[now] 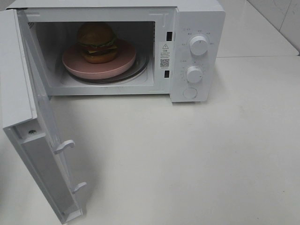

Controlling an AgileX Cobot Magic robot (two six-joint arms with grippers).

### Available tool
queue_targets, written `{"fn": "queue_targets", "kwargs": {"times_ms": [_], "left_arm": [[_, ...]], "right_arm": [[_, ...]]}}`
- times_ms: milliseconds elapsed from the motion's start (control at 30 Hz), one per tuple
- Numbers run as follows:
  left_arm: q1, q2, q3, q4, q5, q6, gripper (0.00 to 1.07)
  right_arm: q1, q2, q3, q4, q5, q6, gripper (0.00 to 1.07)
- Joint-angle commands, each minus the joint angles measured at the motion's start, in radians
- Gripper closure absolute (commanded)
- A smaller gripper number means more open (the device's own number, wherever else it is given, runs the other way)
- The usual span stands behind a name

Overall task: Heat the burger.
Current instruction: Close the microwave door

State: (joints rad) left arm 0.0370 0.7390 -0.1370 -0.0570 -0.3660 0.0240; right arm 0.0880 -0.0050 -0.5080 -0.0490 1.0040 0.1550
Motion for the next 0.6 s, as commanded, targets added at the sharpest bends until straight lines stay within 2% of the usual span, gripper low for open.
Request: {"fn": "queue_targets", "kwargs": {"times_ms": [33,67,100,133,167,200,233,300,333,367,400,433,600], "left_arm": [[0.002,0.105,0.002,0.063,-0.124,-0.054,1.07],[0.002,0.105,0.002,0.063,-0.124,-0.054,1.07],[0.002,0.130,0.002,0.086,-0.151,-0.075,1.07],[0.002,0.171,0.002,0.137,-0.212,-0.129,1.07],[0.002,0.171,0.002,0.137,-0.212,-0.129,1.07],[0.002,0.207,0.002,0.188,-0.255,-0.168,1.07],[0.002,0.207,0.002,0.188,-0.255,-0.168,1.07],[0.002,0.259,0.002,0.274,-0.287,-0.213,1.07],[0.002,0.259,0.002,0.274,-0.287,-0.213,1.07],[0.002,0.287,0.002,0.313,-0.307,-0.252,1.07],[0.002,0.287,0.002,0.313,-0.307,-0.252,1.07],[0.002,0.312,0.002,0.352,-0.333,-0.288,1.07],[0.002,0.369,0.002,0.451,-0.405,-0.335,1.07]], "right_arm": [[-0.005,-0.025,0.004,0.005,0.000,-0.005,0.31],[-0.005,-0.025,0.004,0.005,0.000,-0.005,0.31],[-0.005,-0.025,0.004,0.005,0.000,-0.005,0.31],[-0.005,-0.025,0.004,0.005,0.000,-0.005,0.31],[-0.005,-0.025,0.004,0.005,0.000,-0.005,0.31],[-0.005,-0.025,0.004,0.005,0.000,-0.005,0.31],[-0.005,-0.025,0.004,0.005,0.000,-0.005,0.31],[-0.005,-0.025,0.004,0.005,0.000,-0.005,0.31],[-0.005,-0.025,0.004,0.005,0.000,-0.005,0.31],[-0.005,-0.025,0.004,0.005,0.000,-0.005,0.31],[-0.005,-0.025,0.004,0.005,0.000,-0.005,0.31],[-0.005,-0.025,0.004,0.005,0.000,-0.005,0.31],[-0.005,-0.025,0.004,0.005,0.000,-0.005,0.31]]}}
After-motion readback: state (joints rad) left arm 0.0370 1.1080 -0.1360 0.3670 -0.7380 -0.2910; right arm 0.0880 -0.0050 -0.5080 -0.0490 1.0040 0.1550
